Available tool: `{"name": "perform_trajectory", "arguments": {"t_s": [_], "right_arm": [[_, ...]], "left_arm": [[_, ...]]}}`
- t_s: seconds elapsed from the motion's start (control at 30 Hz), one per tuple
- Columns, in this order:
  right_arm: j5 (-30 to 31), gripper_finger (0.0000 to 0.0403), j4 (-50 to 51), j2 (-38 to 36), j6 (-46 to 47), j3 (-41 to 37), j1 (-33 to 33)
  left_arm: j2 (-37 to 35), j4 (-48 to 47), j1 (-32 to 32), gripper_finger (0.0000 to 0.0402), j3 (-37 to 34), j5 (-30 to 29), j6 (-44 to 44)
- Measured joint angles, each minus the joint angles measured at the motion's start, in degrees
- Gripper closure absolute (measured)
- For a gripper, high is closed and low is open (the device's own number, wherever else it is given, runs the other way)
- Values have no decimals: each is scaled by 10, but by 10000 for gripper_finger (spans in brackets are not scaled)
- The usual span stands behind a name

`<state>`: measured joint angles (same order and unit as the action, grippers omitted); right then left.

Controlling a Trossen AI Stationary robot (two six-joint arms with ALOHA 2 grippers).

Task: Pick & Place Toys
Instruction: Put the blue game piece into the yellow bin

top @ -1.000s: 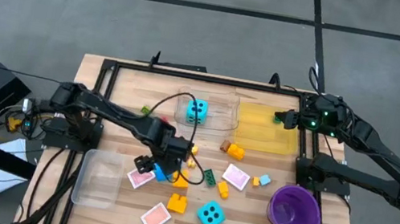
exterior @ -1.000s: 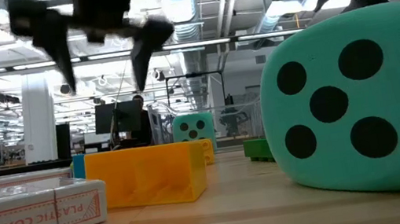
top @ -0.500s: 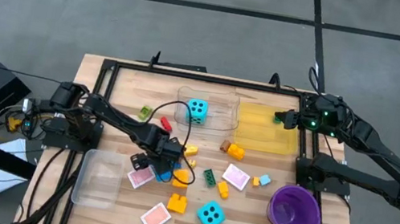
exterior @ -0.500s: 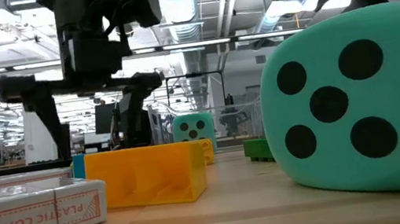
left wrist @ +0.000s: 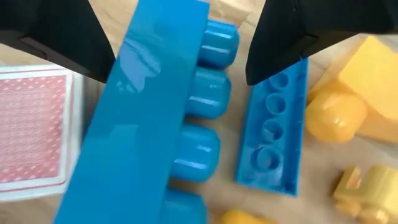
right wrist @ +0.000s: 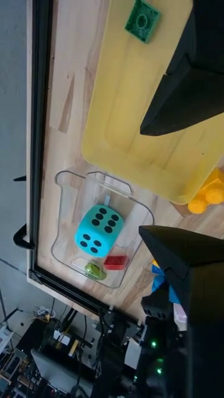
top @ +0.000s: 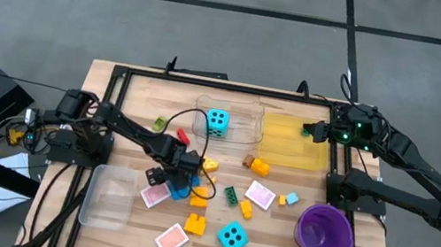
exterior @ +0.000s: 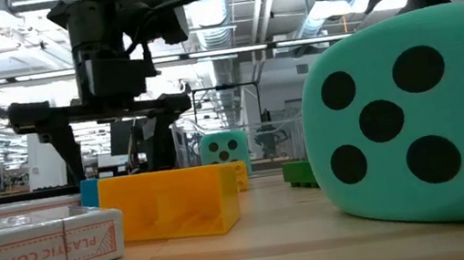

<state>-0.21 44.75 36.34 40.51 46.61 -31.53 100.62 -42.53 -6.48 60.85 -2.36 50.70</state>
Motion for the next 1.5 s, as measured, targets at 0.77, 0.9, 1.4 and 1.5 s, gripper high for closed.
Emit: {"name": "perform_trajectory", "arguments": {"t_s": [0.77,0.9,1.4,1.5], "right_arm": [[0,161,6,0,-2,0,0],[0,161,14,0,-2,0,0],[0,161,13,0,-16,0,0],[0,161,10,0,-17,0,0]], "left_arm": [[32,12,14,106,0,38,-13],[34,18,14,139,1,37,-24],[20,11,21,146,0,21,-96],[5,6,21,146,0,22,-110]]}}
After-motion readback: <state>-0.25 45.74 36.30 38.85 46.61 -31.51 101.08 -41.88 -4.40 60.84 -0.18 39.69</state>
